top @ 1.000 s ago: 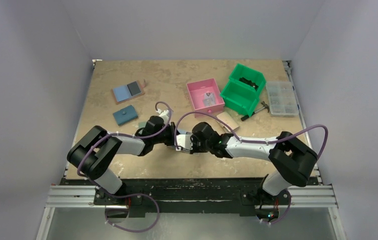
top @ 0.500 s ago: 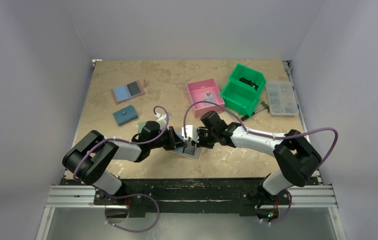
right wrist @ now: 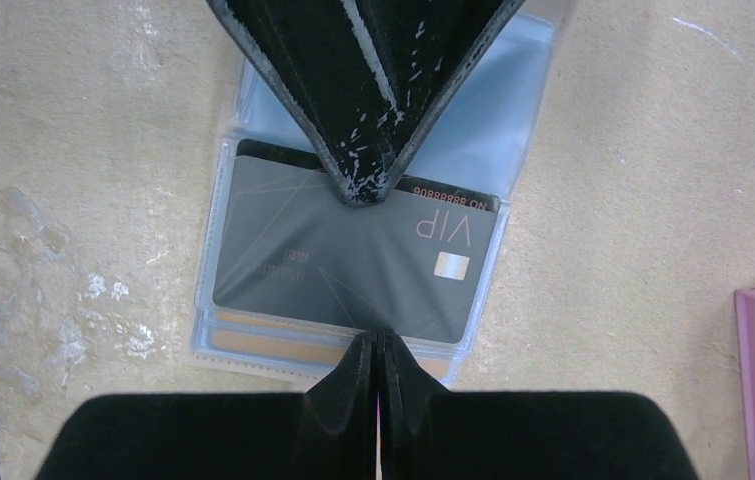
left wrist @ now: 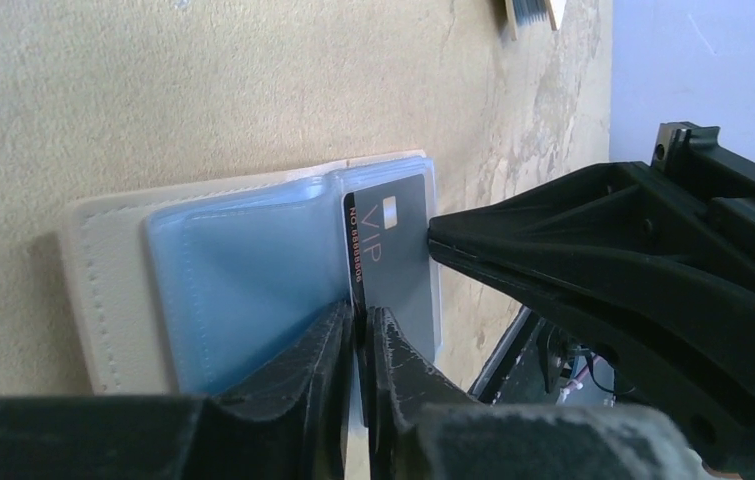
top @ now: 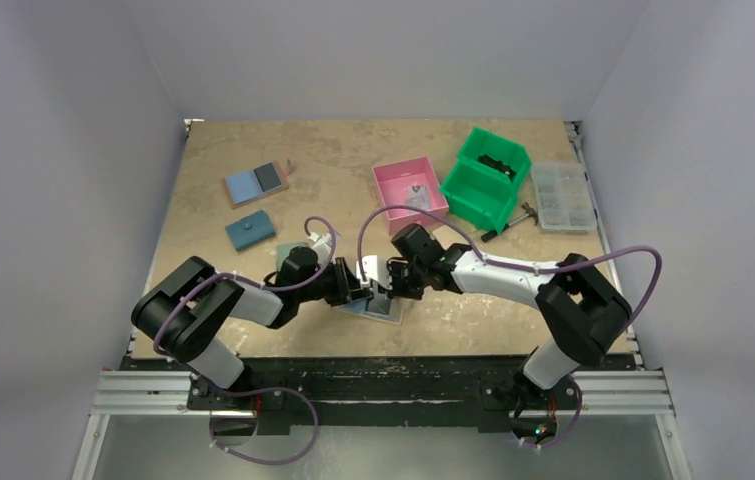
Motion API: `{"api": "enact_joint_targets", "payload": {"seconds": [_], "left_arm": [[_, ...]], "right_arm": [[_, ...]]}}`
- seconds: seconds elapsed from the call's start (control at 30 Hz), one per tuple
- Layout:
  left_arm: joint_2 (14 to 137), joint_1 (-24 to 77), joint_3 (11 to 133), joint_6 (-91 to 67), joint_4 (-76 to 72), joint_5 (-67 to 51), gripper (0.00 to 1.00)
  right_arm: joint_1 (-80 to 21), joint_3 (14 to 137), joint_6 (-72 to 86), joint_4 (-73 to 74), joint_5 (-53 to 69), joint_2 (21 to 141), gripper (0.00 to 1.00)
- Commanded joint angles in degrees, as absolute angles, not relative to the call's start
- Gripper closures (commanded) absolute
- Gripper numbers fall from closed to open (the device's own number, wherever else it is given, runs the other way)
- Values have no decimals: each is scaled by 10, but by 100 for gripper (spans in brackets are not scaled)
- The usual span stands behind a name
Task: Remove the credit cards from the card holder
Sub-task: Remove the credit card from the card holder.
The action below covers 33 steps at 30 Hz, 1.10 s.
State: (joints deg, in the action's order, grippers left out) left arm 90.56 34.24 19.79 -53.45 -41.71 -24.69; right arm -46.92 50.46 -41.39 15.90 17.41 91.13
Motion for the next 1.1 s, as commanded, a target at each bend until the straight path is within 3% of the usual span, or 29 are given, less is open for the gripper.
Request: {"api": "enact_joint_targets", "payload": {"seconds": [0.0, 0.13, 0.33, 0.4, 0.5, 0.83, 0.9, 1.07], "left_arm": [[908, 347, 196, -542, -473, -273, 82], [918, 347, 193, -552, -492, -279, 70], [947, 347, 186, -589, -554, -292, 70], [953, 346, 180, -601, -569, -290, 78], [954, 346, 174, -610, -571, -275, 99], [936, 328, 142, -638, -607, -284, 100], [928, 326, 136, -629, -623, -294, 100], [886, 326, 132, -567, -603, -294, 100]], "right_arm": [[-487, 516, -417, 153, 157, 929, 94], [-502, 514, -407, 141, 147, 932, 94], [-539, 516, -365, 103, 102, 955, 97], [-542, 516, -362, 102, 96, 958, 97], [-542, 514, -357, 99, 83, 957, 98], [-525, 521, -353, 113, 73, 968, 97], [-507, 535, -348, 136, 109, 960, 92], [-442, 560, -353, 207, 310, 913, 65]]}}
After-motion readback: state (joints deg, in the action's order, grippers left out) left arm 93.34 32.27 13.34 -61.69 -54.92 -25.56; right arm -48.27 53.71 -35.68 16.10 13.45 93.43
